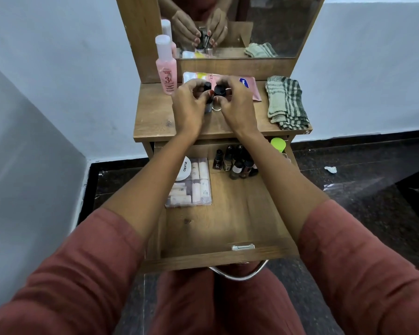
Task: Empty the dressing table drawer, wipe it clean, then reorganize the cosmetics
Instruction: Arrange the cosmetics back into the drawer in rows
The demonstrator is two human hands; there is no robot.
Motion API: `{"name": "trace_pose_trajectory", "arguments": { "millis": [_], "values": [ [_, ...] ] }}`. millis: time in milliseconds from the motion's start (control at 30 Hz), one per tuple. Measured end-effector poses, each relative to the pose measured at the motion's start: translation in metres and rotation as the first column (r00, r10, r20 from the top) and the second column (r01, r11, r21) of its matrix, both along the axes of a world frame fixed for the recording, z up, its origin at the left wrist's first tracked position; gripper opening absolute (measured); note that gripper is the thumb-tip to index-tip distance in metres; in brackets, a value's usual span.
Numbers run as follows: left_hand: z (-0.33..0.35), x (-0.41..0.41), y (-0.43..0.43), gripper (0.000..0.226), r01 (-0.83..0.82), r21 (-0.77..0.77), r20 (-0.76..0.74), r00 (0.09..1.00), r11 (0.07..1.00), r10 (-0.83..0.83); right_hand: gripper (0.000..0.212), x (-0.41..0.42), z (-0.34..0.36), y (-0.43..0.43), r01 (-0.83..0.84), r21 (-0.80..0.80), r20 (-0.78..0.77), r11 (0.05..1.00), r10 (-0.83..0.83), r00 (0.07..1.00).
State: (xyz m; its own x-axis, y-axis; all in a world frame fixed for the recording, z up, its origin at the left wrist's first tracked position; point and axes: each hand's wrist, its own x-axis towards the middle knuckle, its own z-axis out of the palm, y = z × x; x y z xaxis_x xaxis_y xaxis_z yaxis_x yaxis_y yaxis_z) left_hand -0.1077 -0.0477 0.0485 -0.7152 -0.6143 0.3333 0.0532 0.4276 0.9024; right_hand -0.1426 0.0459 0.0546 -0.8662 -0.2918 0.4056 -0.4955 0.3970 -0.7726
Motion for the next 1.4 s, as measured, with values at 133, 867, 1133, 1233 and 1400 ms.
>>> {"name": "trace_pose_trajectory", "arguments": {
  "millis": [133, 867, 1133, 1233, 1400],
  "values": [
    [-0.001, 0.018, 0.005, 0.018, 0.015, -0.028, -0.010, 1.000, 0.999, -0.015, 0.023, 0.012, 0.001, 0.011, -0.021, 0.003, -0.006, 1.000, 0.021, 1.000],
    [-0.062, 0.091, 0.051, 0.013, 0.108, 0.091, 0.214, 0.969, 0.990, -0.125, 0.031, 0.069, -0.046, 0.071, -0.191, 0.406, 0.113, 0.894, 0.158, 0.981],
    [-0.081, 0.082, 0.055, 0.015, 0.106, 0.098, 0.277, 0.952, 0.989, -0.130, 0.030, 0.069, -0.063, 0.071, -0.117, 0.577, 0.023, 0.808, 0.126, 0.992],
    [-0.086, 0.080, 0.055, 0.016, 0.096, 0.095, 0.294, 0.948, 0.991, -0.120, 0.032, 0.067, -0.068, 0.071, -0.104, 0.626, 0.023, 0.773, 0.115, 0.993],
    [-0.088, 0.079, 0.055, 0.016, 0.087, 0.069, 0.318, 0.942, 0.994, -0.104, 0.033, 0.067, -0.075, 0.069, -0.076, 0.644, 0.006, 0.761, 0.094, 0.996]
  ]
}}
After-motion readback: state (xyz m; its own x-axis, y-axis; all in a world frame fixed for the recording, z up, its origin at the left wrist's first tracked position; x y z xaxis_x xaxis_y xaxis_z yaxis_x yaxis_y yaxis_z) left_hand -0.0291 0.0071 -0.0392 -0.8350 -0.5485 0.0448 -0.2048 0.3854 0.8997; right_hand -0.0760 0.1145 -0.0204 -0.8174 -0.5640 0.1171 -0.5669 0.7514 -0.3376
